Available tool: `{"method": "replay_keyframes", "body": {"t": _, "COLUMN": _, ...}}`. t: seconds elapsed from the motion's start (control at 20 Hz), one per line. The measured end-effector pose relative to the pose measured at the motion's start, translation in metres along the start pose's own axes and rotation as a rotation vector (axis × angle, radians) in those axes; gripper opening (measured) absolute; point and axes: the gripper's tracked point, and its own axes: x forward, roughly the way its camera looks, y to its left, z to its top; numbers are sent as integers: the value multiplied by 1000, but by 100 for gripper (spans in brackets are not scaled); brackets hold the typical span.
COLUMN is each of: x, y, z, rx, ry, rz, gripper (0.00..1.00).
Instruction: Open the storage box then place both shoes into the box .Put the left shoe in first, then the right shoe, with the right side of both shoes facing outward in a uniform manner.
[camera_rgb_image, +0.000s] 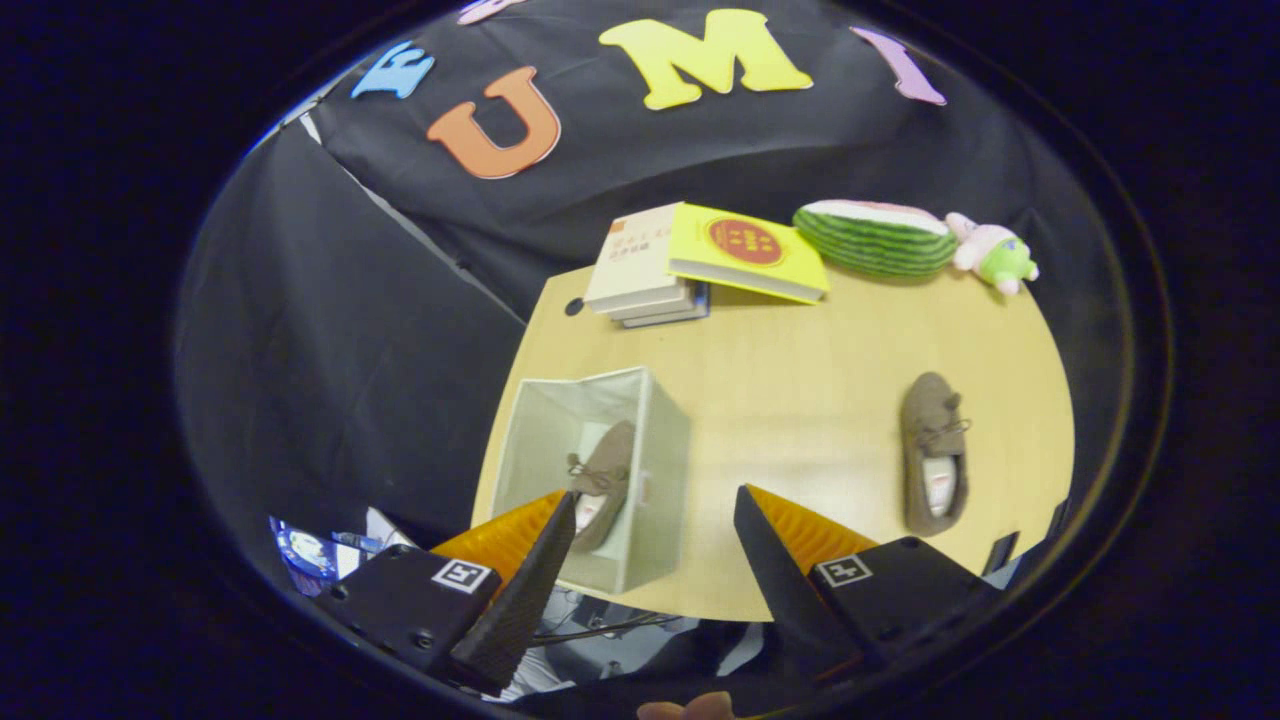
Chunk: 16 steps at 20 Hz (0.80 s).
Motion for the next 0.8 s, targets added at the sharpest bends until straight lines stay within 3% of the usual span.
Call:
{"method": "replay_keyframes", "body": {"t": 0.35, "x": -7, "y": -191, "z": -18, "rx": 108, "ry": 63, "rz": -172, "gripper": 100}}
{"method": "replay_keyframes", "body": {"t": 0.6, "x": 36, "y": -268, "z": -43, "rx": 231, "ry": 204, "rz": -158, "gripper": 100}}
{"method": "replay_keyframes", "body": {"t": 0.8, "x": 75, "y": -300, "z": -52, "rx": 225, "ry": 277, "rz": -144, "gripper": 100}}
